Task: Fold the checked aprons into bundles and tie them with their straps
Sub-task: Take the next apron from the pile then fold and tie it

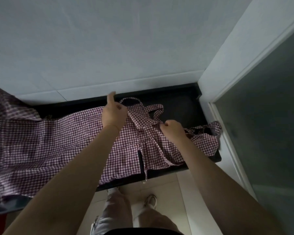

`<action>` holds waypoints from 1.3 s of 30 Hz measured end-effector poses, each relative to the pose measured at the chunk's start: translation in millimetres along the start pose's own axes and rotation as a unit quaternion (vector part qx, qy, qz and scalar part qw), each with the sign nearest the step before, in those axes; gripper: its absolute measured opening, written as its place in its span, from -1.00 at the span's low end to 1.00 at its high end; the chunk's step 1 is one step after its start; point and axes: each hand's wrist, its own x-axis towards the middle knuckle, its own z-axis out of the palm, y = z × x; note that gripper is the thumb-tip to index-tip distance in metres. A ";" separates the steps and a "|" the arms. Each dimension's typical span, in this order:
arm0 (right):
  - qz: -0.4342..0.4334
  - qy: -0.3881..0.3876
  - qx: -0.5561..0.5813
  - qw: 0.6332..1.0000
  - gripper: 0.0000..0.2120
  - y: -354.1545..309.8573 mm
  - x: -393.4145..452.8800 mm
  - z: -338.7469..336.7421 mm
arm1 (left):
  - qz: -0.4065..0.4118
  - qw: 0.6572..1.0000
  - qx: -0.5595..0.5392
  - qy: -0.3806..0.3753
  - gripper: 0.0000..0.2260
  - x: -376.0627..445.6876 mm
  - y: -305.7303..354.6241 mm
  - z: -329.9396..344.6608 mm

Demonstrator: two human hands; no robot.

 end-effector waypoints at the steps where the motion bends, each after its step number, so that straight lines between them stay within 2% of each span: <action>1: -0.001 -0.003 -0.031 1.000 -0.74 0.6 3.2 4.4 | 0.009 1.000 -0.003 -0.026 -0.42 0.6 0.5 4.1; 2: -0.004 -0.012 -0.056 0.998 -0.80 1.4 5.7 8.8 | 0.016 0.997 0.036 -0.059 -0.38 -0.6 -3.7 9.9; 4: -0.004 -0.021 -0.072 0.997 -0.87 2.2 8.7 16.4 | 0.010 0.978 0.175 -0.112 -0.44 -7.4 -22.8 20.2; 6: -0.014 0.000 -0.094 0.995 -0.79 3.1 10.2 21.0 | -0.001 0.954 0.268 -0.134 -0.52 -17.3 -42.8 26.0; 9: -0.041 0.014 -0.209 0.977 -0.67 1.4 9.4 23.7 | 0.004 0.941 0.302 -0.155 -0.41 -27.3 -58.6 28.7; 11: -0.028 -0.013 -0.221 0.975 -0.68 -2.6 11.8 24.1 | 0.009 0.934 0.309 -0.179 -0.30 -26.2 -60.2 26.9; 14: 0.027 -0.097 -0.080 0.992 -0.72 -12.7 14.8 23.0 | 0.012 0.914 0.336 -0.228 -0.22 -22.8 -57.7 22.8; 17: 0.056 -0.159 0.063 0.984 -0.72 -26.0 14.9 16.5 | 0.012 0.898 0.363 -0.248 -0.19 -22.2 -55.5 20.3; 21: 0.065 -0.113 0.170 0.977 -0.76 -39.2 19.6 6.9 | 0.017 0.897 0.366 -0.248 -0.13 -24.1 -55.8 20.5; 24: 0.139 -0.048 0.242 0.959 -0.59 -46.7 26.8 -0.2 | 0.018 0.900 0.361 -0.243 -0.09 -23.9 -58.4 20.0; 27: 0.115 0.120 0.127 0.978 -0.62 -40.4 33.1 -3.5 | 0.021 0.896 0.369 -0.245 -0.12 -24.3 -59.7 19.2; 28: 0.087 0.138 0.107 0.981 -0.64 -40.1 30.8 -4.5 | 0.022 0.893 0.373 -0.250 -0.14 -24.3 -59.4 18.8; 29: 0.063 0.118 0.107 0.985 -0.62 -41.1 27.9 -4.0 | 0.022 0.890 0.377 -0.256 -0.16 -24.0 -58.7 18.6; 31: 0.045 0.017 0.086 0.995 -0.47 -44.1 20.3 3.6 | 0.025 0.882 0.388 -0.267 -0.17 -23.2 -56.5 18.5; 33: 0.042 -0.075 -0.015 0.996 -0.21 -45.7 10.3 16.8 | 0.026 0.875 0.395 -0.279 -0.14 -23.8 -54.9 19.8; 34: 0.041 -0.090 -0.069 0.993 -0.09 -43.2 8.0 25.5 | 0.026 0.872 0.398 -0.285 -0.11 -24.7 -54.1 20.5; 35: 0.042 -0.093 -0.107 0.989 -0.05 -40.7 5.5 33.8 | 0.026 0.869 0.400 -0.290 -0.08 -25.8 -53.9 21.2; 36: 0.040 -0.088 -0.128 0.987 -0.12 -37.1 5.1 40.8 | 0.024 0.866 0.403 -0.296 -0.04 -26.9 -53.6 21.8; 39: 0.025 -0.085 -0.161 0.983 -0.56 -30.9 1.9 43.5 | 0.018 0.857 0.414 -0.305 0.00 -29.4 -54.5 21.5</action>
